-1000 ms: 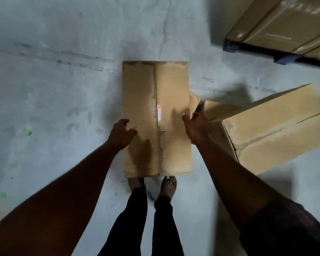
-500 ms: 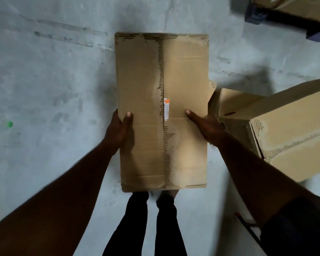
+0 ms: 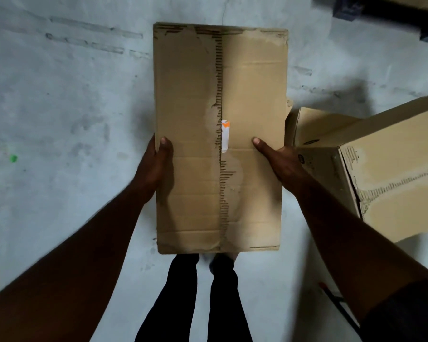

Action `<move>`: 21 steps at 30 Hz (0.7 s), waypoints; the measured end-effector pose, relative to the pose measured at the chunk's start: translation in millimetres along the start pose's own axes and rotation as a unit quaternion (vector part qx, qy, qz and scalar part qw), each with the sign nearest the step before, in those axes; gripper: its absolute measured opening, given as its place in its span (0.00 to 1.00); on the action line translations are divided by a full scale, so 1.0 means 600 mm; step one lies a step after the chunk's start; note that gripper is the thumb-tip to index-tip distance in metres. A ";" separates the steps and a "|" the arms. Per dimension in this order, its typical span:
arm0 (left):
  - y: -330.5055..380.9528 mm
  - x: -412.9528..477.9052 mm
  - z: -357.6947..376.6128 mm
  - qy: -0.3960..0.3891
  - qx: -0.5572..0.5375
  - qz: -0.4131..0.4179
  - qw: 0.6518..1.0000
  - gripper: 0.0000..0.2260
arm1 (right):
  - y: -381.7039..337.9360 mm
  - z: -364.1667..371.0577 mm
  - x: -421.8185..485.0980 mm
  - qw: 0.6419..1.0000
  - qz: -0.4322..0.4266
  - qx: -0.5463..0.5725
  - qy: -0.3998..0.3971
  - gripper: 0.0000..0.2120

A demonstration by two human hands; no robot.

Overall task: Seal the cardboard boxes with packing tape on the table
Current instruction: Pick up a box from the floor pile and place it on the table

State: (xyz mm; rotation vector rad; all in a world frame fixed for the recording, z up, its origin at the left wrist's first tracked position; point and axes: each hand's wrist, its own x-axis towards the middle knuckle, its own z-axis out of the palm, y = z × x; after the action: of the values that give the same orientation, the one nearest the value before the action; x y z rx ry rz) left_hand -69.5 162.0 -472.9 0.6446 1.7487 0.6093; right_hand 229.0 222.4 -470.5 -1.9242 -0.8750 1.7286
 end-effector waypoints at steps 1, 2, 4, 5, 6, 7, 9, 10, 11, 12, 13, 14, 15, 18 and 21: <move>-0.001 -0.010 -0.001 -0.007 0.010 0.007 1.000 0.26 | 0.004 -0.005 -0.010 1.000 0.000 0.005 0.000 0.24; 0.000 -0.019 0.000 -0.012 0.020 0.014 1.000 0.28 | 0.007 -0.011 -0.019 1.000 0.000 0.007 0.001 0.25; 0.010 -0.040 0.001 -0.015 0.037 0.018 0.999 0.32 | 0.013 -0.024 -0.040 1.000 0.004 0.010 0.007 0.29; 0.016 -0.052 0.000 -0.013 0.046 0.018 0.999 0.34 | 0.014 -0.030 -0.053 1.000 0.004 0.016 0.007 0.30; 0.024 -0.067 0.002 -0.010 0.059 0.025 0.998 0.34 | 0.013 -0.039 -0.068 1.000 0.004 0.022 0.012 0.31; 0.032 -0.080 0.002 -0.007 0.074 0.032 0.997 0.33 | 0.011 -0.044 -0.082 0.999 0.007 0.027 0.017 0.33; 0.045 -0.106 0.004 0.002 0.101 0.054 0.993 0.31 | 0.002 -0.057 -0.117 0.999 0.008 0.040 0.023 0.37; 0.050 -0.120 0.006 0.005 0.109 0.062 0.992 0.29 | 0.000 -0.065 -0.133 0.999 0.001 0.043 0.023 0.40; 0.061 -0.139 0.009 0.009 0.113 0.068 0.991 0.28 | -0.005 -0.075 -0.154 0.998 -0.005 0.050 0.025 0.42; 0.070 -0.156 0.011 0.013 0.111 0.068 0.991 0.28 | -0.010 -0.083 -0.173 0.998 -0.011 0.059 0.027 0.42; 0.079 -0.172 0.012 0.014 0.106 0.068 0.992 0.29 | -0.017 -0.088 -0.192 0.997 -0.023 0.074 0.027 0.38; 0.091 -0.197 0.013 0.011 0.102 0.072 0.992 0.30 | -0.027 -0.096 -0.220 0.995 -0.037 0.082 0.033 0.31; 0.103 -0.219 0.012 0.006 0.098 0.077 0.992 0.33 | -0.036 -0.103 -0.243 0.994 -0.052 0.088 0.036 0.23; 0.141 -0.289 0.006 -0.003 0.104 0.092 0.990 0.40 | -0.061 -0.128 -0.314 0.990 -0.094 0.092 0.042 0.17; 0.180 -0.365 0.005 -0.001 0.105 0.110 0.988 0.40 | -0.086 -0.152 -0.387 0.988 -0.099 0.109 0.033 0.15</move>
State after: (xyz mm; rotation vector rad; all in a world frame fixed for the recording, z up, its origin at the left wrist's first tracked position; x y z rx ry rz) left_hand -3.4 87.9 -249.6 0.9944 1.7677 0.5789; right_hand 301.0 110.1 -253.9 -1.6822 -0.7883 1.5640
